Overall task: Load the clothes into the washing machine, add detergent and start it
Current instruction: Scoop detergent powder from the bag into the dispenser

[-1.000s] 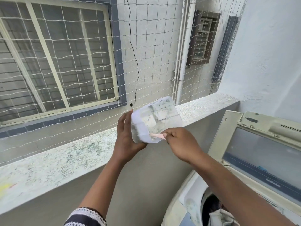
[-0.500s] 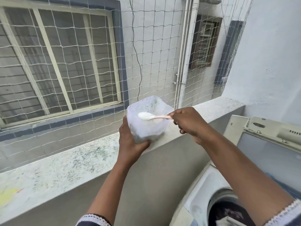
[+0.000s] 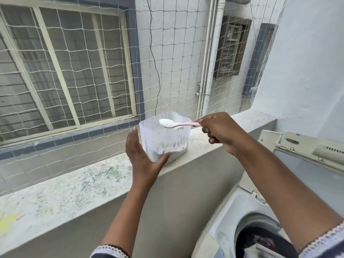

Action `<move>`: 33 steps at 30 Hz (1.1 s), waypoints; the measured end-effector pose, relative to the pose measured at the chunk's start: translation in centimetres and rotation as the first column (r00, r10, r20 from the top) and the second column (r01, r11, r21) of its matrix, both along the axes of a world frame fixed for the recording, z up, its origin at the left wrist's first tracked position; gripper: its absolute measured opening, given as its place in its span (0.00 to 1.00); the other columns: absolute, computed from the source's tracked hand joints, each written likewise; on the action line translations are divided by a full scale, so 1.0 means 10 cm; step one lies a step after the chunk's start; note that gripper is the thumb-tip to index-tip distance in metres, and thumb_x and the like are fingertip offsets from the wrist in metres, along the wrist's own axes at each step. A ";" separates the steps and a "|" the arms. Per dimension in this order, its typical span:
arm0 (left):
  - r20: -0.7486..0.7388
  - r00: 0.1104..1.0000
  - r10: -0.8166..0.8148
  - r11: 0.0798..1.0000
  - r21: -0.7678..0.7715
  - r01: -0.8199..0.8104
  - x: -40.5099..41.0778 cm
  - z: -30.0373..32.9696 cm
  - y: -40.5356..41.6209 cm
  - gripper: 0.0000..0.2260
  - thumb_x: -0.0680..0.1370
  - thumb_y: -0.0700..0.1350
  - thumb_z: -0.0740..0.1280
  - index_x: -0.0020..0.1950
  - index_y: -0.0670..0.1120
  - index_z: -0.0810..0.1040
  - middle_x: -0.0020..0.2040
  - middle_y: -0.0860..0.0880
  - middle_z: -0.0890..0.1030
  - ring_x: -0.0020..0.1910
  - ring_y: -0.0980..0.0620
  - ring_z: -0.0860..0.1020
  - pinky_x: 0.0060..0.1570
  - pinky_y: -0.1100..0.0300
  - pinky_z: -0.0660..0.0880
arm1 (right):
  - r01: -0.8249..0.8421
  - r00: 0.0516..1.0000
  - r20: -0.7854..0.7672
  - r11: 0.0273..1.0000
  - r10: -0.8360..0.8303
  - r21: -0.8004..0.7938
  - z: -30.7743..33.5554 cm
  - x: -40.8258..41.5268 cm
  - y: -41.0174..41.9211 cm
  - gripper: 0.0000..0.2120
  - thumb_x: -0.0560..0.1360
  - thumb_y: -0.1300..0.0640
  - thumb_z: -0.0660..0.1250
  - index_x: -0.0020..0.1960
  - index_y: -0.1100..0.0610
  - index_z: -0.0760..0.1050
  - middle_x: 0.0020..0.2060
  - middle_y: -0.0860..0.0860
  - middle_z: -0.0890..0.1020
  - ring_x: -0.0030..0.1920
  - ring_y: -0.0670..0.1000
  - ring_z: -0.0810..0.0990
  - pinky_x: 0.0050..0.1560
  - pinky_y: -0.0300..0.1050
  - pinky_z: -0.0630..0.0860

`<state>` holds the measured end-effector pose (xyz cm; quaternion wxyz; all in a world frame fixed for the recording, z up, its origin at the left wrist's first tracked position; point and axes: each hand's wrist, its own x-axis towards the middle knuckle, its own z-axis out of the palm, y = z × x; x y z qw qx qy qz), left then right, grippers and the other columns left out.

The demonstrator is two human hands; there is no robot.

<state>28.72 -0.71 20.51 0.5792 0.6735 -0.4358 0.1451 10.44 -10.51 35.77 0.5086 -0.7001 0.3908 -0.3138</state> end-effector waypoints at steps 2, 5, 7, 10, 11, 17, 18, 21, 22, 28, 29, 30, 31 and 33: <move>0.089 0.996 0.007 0.995 -0.097 0.002 -0.07 -0.01 0.03 0.46 0.69 0.52 0.78 0.77 0.43 0.55 0.76 0.45 0.56 0.77 0.49 0.53 0.75 0.57 0.53 | 0.006 1.000 0.013 1.000 -0.006 -0.002 0.03 -0.13 0.01 0.11 0.78 0.63 0.61 0.51 0.64 0.82 0.30 0.51 0.68 0.26 0.46 0.61 0.29 0.41 0.62; 0.264 0.963 0.046 0.992 -0.128 -0.013 -0.16 -0.04 0.02 0.36 0.72 0.52 0.73 0.74 0.46 0.59 0.73 0.43 0.59 0.76 0.43 0.56 0.75 0.47 0.57 | 0.020 1.000 0.019 1.000 -0.020 -0.007 0.02 -0.38 0.02 0.11 0.78 0.62 0.62 0.50 0.62 0.83 0.28 0.49 0.68 0.24 0.45 0.62 0.28 0.39 0.63; 0.348 0.935 0.074 0.990 -0.138 -0.027 -0.25 -0.06 0.01 0.32 0.72 0.50 0.73 0.71 0.46 0.62 0.71 0.42 0.62 0.74 0.40 0.59 0.73 0.43 0.59 | 0.037 0.999 0.024 0.999 -0.037 -0.004 -0.01 -0.57 0.02 0.10 0.79 0.61 0.63 0.49 0.61 0.83 0.27 0.48 0.69 0.23 0.44 0.62 0.27 0.39 0.63; 0.411 0.909 0.072 0.988 -0.151 -0.010 -0.52 -0.13 0.01 0.26 0.73 0.47 0.72 0.67 0.45 0.66 0.66 0.43 0.67 0.69 0.40 0.65 0.71 0.47 0.61 | 0.070 0.997 0.011 0.998 -0.070 0.002 -0.10 -0.87 0.01 0.10 0.79 0.61 0.63 0.50 0.60 0.83 0.26 0.48 0.69 0.24 0.44 0.63 0.27 0.39 0.62; 0.427 0.902 0.057 0.989 -0.145 0.006 -0.63 -0.16 0.00 0.23 0.74 0.47 0.71 0.66 0.45 0.67 0.64 0.44 0.68 0.68 0.41 0.66 0.69 0.48 0.62 | 0.087 0.996 0.004 0.996 -0.087 0.003 -0.14 -0.97 0.01 0.10 0.79 0.60 0.63 0.50 0.61 0.83 0.26 0.48 0.69 0.24 0.44 0.63 0.27 0.39 0.62; 0.462 0.854 -0.238 0.968 0.037 0.250 -1.31 -0.34 -0.21 0.12 0.76 0.43 0.67 0.58 0.48 0.73 0.56 0.46 0.75 0.55 0.46 0.74 0.59 0.57 0.66 | 0.234 0.972 -0.037 0.972 -0.233 0.035 -0.43 -1.61 -0.02 0.09 0.80 0.60 0.63 0.52 0.60 0.83 0.27 0.49 0.70 0.26 0.46 0.62 0.27 0.40 0.59; 0.406 0.846 -0.346 0.936 0.093 0.339 -1.40 -0.38 -0.27 0.11 0.76 0.42 0.67 0.57 0.47 0.75 0.55 0.46 0.76 0.54 0.47 0.75 0.57 0.59 0.67 | 0.253 0.967 -0.046 0.967 -0.252 0.041 -0.49 -1.73 -0.03 0.10 0.80 0.60 0.63 0.52 0.59 0.83 0.27 0.49 0.70 0.26 0.46 0.62 0.28 0.40 0.59; 0.068 0.811 -0.582 0.806 0.183 0.563 -1.61 -0.49 -0.42 0.10 0.77 0.39 0.66 0.57 0.47 0.77 0.52 0.52 0.77 0.52 0.54 0.77 0.50 0.62 0.74 | 0.309 0.950 -0.069 0.950 -0.305 0.050 -0.67 -2.07 -0.05 0.11 0.80 0.59 0.62 0.49 0.57 0.84 0.28 0.50 0.70 0.27 0.47 0.62 0.29 0.42 0.59; -0.067 0.790 -0.610 0.773 0.167 0.612 -1.70 -0.54 -0.48 0.09 0.77 0.39 0.66 0.56 0.48 0.77 0.52 0.54 0.79 0.51 0.56 0.78 0.48 0.64 0.75 | 0.337 0.940 -0.071 0.940 -0.333 0.053 -0.74 -2.20 -0.06 0.11 0.80 0.59 0.63 0.49 0.56 0.84 0.28 0.50 0.70 0.27 0.47 0.63 0.29 0.42 0.59; -0.562 0.596 -0.574 0.617 0.182 0.765 -2.25 -0.93 -0.82 0.10 0.78 0.37 0.68 0.57 0.48 0.78 0.53 0.54 0.82 0.50 0.61 0.80 0.48 0.68 0.75 | 0.467 0.884 -0.092 0.878 -0.459 0.108 -1.21 -2.92 -0.09 0.11 0.80 0.59 0.63 0.48 0.55 0.84 0.27 0.49 0.68 0.28 0.47 0.63 0.30 0.41 0.59; -0.587 0.574 -0.571 0.585 0.200 0.786 -2.33 -1.01 -0.86 0.10 0.78 0.37 0.68 0.57 0.48 0.78 0.54 0.53 0.82 0.52 0.59 0.80 0.49 0.68 0.75 | 0.484 0.875 -0.093 0.867 -0.476 0.120 -1.29 -3.01 -0.09 0.10 0.80 0.60 0.63 0.48 0.55 0.84 0.27 0.49 0.68 0.28 0.47 0.63 0.30 0.41 0.59; -0.609 0.555 -0.567 0.550 0.222 0.805 -2.42 -1.08 -0.91 0.11 0.78 0.38 0.69 0.58 0.48 0.78 0.56 0.53 0.81 0.55 0.57 0.80 0.50 0.69 0.75 | 0.504 0.864 -0.097 0.854 -0.495 0.129 -1.38 -3.12 -0.10 0.10 0.80 0.60 0.63 0.48 0.55 0.83 0.27 0.49 0.69 0.28 0.47 0.63 0.30 0.40 0.59; -0.624 0.541 -0.564 0.515 0.246 0.821 -2.50 -1.16 -0.95 0.11 0.78 0.38 0.69 0.59 0.48 0.77 0.57 0.53 0.81 0.57 0.56 0.79 0.50 0.70 0.75 | 0.522 0.853 -0.107 0.842 -0.512 0.134 -1.47 -3.22 -0.10 0.10 0.80 0.60 0.63 0.49 0.55 0.83 0.27 0.49 0.69 0.28 0.47 0.64 0.29 0.39 0.60; -0.655 0.515 -0.553 0.454 0.281 0.846 -2.68 -1.27 -1.02 0.12 0.78 0.39 0.68 0.61 0.49 0.77 0.59 0.54 0.80 0.60 0.57 0.77 0.51 0.72 0.73 | 0.558 0.829 -0.136 0.816 -0.542 0.149 -1.65 -3.41 -0.12 0.09 0.80 0.59 0.64 0.50 0.54 0.83 0.27 0.48 0.70 0.28 0.46 0.65 0.30 0.37 0.61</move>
